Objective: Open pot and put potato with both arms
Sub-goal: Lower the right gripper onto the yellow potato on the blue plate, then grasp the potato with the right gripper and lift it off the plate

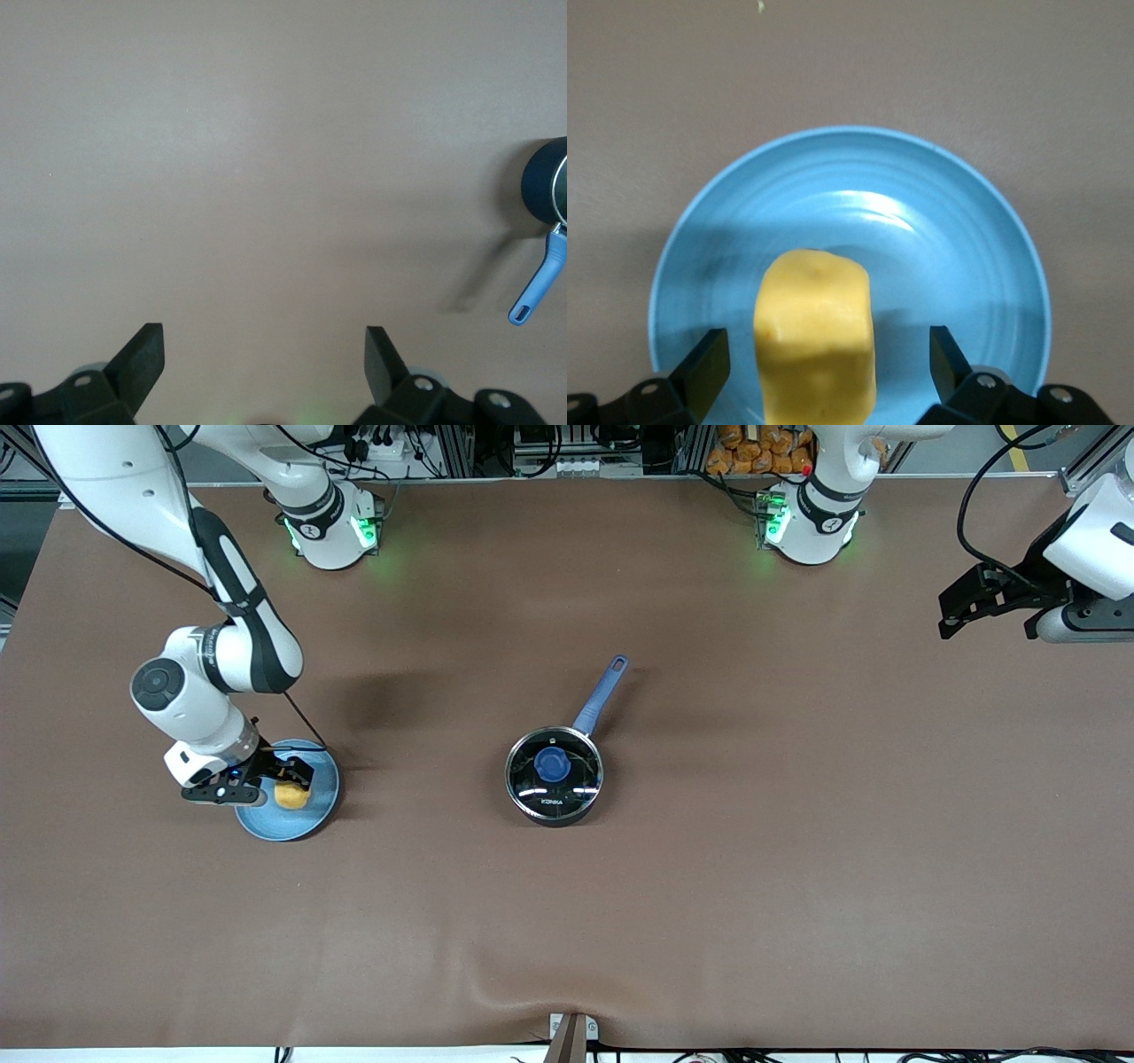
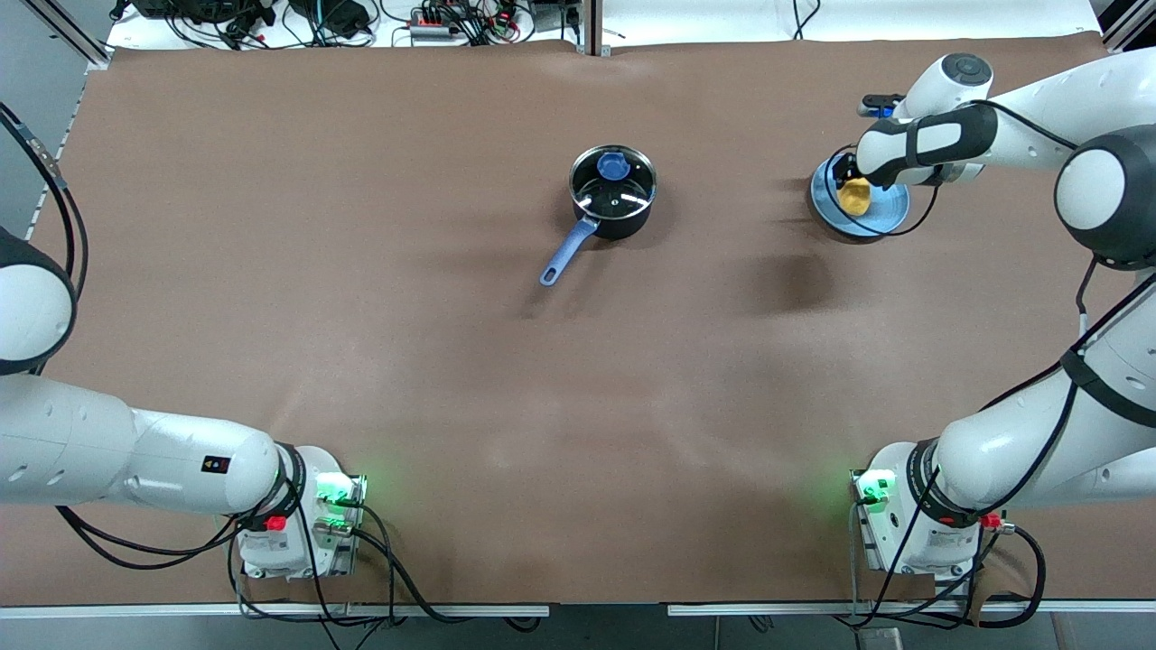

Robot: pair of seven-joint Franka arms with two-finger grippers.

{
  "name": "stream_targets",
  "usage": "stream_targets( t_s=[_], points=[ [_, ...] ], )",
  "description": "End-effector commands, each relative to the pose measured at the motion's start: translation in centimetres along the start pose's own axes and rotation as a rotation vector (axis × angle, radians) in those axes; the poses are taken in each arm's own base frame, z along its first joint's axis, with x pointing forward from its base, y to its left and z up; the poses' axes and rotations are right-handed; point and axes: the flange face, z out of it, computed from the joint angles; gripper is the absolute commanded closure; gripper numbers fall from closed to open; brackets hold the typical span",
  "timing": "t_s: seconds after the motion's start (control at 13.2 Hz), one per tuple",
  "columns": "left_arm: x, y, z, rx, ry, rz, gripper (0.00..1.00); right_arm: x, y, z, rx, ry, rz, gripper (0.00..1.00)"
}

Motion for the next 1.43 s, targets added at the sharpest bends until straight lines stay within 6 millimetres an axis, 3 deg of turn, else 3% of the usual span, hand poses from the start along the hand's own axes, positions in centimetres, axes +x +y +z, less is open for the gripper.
stream_targets(
  t_s=[0.0,0.08,0.15,0.23,0.3,0.53,0.68,0.91,1.36],
  points=[
    [0.3,0.1,-0.5,-0.001,0.012,-0.005,0.00,-0.6,-0.5,0.7,0.005,0.002,-0.017,0.00],
    [0.3,0.0,-0.5,-0.001,0.012,-0.006,0.00,-0.5,-0.4,1.0,0.005,0.011,-0.016,0.00],
    [0.4,-0.2,-0.5,-0.001,0.011,-0.008,0.00,-0.6,-0.4,1.2,0.005,0.016,-0.016,0.37],
    [0.4,-0.3,-0.5,-0.003,0.011,-0.005,0.00,-0.5,-0.4,1.1,0.005,0.017,-0.016,0.81],
    [0.4,-0.4,-0.5,-0.003,0.011,-0.005,0.00,-0.6,-0.5,1.2,0.005,0.016,-0.018,1.00],
    [0.4,-0.5,-0.5,-0.003,0.011,-0.006,0.00,-0.3,-0.3,0.3,0.006,0.025,-0.014,1.00],
    [0.4,-0.5,-0.5,-0.003,0.011,-0.006,0.00,0.0,0.0,-2.7,0.008,0.031,-0.031,1.00],
    [0.4,-0.3,-0.4,-0.002,0.010,-0.002,0.00,0.3,0.0,-10.3,0.015,0.009,-0.047,1.00],
    [0.3,0.2,-0.4,-0.002,0.010,0.004,0.00,1.8,-0.1,-28.2,0.023,-0.160,-0.044,1.00]
  ],
)
